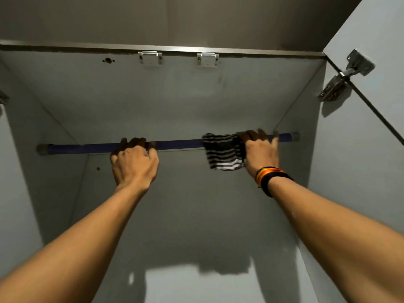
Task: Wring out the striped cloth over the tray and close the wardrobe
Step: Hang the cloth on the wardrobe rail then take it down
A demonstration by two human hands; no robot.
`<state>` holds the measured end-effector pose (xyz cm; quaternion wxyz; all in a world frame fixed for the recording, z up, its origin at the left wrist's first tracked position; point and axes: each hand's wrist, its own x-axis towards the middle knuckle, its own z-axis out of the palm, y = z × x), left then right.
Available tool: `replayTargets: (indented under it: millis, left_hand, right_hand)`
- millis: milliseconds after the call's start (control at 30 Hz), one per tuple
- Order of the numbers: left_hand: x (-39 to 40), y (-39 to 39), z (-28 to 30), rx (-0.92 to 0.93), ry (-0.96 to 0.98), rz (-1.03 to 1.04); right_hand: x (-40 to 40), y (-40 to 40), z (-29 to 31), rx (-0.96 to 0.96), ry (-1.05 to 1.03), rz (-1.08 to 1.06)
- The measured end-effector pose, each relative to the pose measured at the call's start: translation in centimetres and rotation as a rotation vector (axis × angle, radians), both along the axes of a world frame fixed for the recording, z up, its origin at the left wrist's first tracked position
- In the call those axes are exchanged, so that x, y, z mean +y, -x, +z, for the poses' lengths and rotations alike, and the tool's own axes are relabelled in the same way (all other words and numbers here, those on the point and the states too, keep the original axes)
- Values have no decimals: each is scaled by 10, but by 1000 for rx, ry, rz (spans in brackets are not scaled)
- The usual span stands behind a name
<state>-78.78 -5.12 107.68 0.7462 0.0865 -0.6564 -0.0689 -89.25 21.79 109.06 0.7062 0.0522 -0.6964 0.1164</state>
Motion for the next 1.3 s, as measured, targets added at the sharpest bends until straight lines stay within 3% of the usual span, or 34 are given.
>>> replayTargets:
  millis: [133,200,333,467,533,667,733,833,967,1133,1300]
  left_hand:
    - [0,0,3,-26,13,57]
    - [0,-3,2,-56,10,65]
    - [1,-11,1,-92,5,0]
    - [21,-7,-18,26,32,-105]
    - [39,-6,-28,-98,6,-353]
    - [70,-19,-37,-637,-340,-1268]
    - [73,-29,-39,-632,-442,-1500]
    - [67,-48,-54,-455,-634,-1664]
    - [48,-75,-93,-407,-674,-1616]
    - [41,-114,-147,-518,-642,-1583]
    - [35,-145,-234,-573,-821,-1415]
  right_hand:
    - [56,11,-2,-92,175,-156]
    - [68,13,2,-134,214,-126]
    - [63,4,15,-134,306,289]
    - [38,-15,17,-20,438,588]
    - [19,-27,8,2,424,654]
    - [-21,-57,-26,8,399,870]
    - [-37,-75,-49,-14,415,992]
    - [-48,-100,-83,-97,484,1162]
    - [-61,-135,-133,-258,689,1518]
    - [-77,-184,-206,-570,870,1868]
    - [-79,-219,-286,-997,1035,1868]
